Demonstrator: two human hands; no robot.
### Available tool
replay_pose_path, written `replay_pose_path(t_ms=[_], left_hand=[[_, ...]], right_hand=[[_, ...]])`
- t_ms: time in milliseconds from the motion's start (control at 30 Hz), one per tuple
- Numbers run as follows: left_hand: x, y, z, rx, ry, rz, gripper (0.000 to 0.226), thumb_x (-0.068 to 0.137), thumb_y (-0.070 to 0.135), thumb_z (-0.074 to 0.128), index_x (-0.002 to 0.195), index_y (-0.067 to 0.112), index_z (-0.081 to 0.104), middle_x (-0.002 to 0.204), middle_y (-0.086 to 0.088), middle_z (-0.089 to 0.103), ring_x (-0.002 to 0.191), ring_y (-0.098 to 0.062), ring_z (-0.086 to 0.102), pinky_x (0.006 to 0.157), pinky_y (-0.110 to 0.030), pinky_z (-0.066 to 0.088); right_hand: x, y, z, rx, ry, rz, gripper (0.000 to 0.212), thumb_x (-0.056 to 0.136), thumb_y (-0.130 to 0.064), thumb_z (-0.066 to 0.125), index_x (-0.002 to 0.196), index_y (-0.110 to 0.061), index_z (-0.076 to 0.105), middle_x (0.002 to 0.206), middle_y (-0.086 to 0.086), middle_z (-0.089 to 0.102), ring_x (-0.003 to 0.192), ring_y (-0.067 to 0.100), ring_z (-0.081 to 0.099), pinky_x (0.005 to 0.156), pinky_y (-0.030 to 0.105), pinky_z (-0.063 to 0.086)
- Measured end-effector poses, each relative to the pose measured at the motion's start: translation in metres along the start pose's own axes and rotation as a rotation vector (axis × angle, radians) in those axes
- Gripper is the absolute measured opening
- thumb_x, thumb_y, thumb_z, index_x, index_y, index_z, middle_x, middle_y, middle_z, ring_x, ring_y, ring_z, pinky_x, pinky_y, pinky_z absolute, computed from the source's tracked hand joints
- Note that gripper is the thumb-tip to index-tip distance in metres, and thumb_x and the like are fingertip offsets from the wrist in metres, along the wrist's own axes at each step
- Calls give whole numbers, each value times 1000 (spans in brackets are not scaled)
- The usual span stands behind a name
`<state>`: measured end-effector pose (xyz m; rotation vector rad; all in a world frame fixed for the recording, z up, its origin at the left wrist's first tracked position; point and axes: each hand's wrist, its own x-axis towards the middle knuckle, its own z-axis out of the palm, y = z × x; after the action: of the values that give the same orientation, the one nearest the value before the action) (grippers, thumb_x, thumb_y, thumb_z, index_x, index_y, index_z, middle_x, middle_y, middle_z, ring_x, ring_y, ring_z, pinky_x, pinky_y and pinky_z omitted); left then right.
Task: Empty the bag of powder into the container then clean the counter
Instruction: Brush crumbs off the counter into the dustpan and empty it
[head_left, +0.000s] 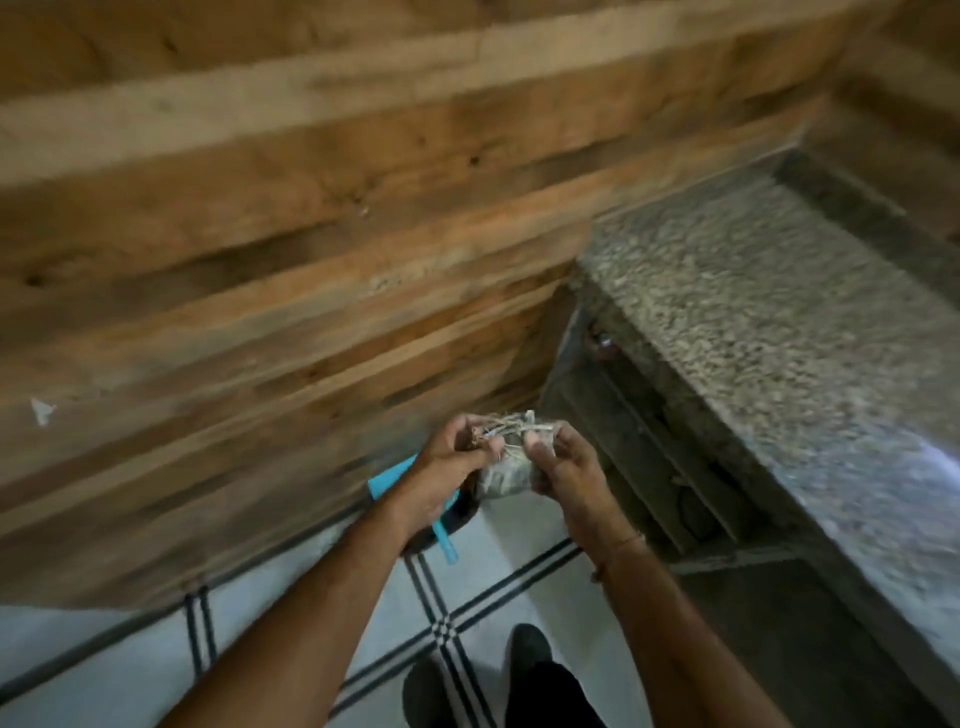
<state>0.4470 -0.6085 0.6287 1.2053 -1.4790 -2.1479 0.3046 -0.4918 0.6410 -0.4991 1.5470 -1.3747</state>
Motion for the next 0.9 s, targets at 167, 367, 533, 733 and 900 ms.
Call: replay_pose_path(t_ms=[167, 367, 533, 733, 900], left_hand=[[-2, 70, 60, -58, 20, 87, 30, 102, 30, 62, 112, 4, 74, 107, -14, 79, 100, -29, 75, 88, -38, 60], [27, 113, 146, -51, -61, 122, 27, 101, 29, 62, 103, 6, 75, 101, -16, 79, 92, -27, 75, 82, -36, 61], [72, 123, 215, 1, -5, 155, 19, 101, 21, 64, 101, 4, 71, 94, -10, 78, 85, -18, 75, 68, -26, 58], [113, 109, 260, 253, 4, 402, 53, 86, 11, 80, 122, 34, 48, 127, 2, 59, 116, -13, 61, 90, -29, 55], [152, 114, 285, 293, -124, 387, 35, 90, -6, 67, 92, 28, 73, 98, 10, 75, 99, -15, 69, 80, -27, 57]], right_hand=[[-9, -52, -42, 153, -9, -113, 36, 96, -23, 70, 115, 5, 58, 114, 33, 63, 105, 42, 59, 101, 63, 45], [-5, -100, -109, 285, 93, -167, 33, 98, -23, 68, 121, -2, 61, 115, 21, 72, 102, 37, 71, 89, 48, 60], [17, -115, -176, 184, 269, -198, 40, 88, -37, 76, 107, -2, 72, 107, 29, 73, 105, 52, 68, 94, 66, 54], [42, -115, -232, 86, 474, -213, 25, 95, -34, 69, 109, -30, 49, 79, 10, 57, 60, 18, 55, 55, 34, 48], [56, -114, -267, 13, 397, -255, 19, 100, -13, 57, 112, -23, 46, 80, 5, 55, 62, 23, 52, 61, 45, 50]])
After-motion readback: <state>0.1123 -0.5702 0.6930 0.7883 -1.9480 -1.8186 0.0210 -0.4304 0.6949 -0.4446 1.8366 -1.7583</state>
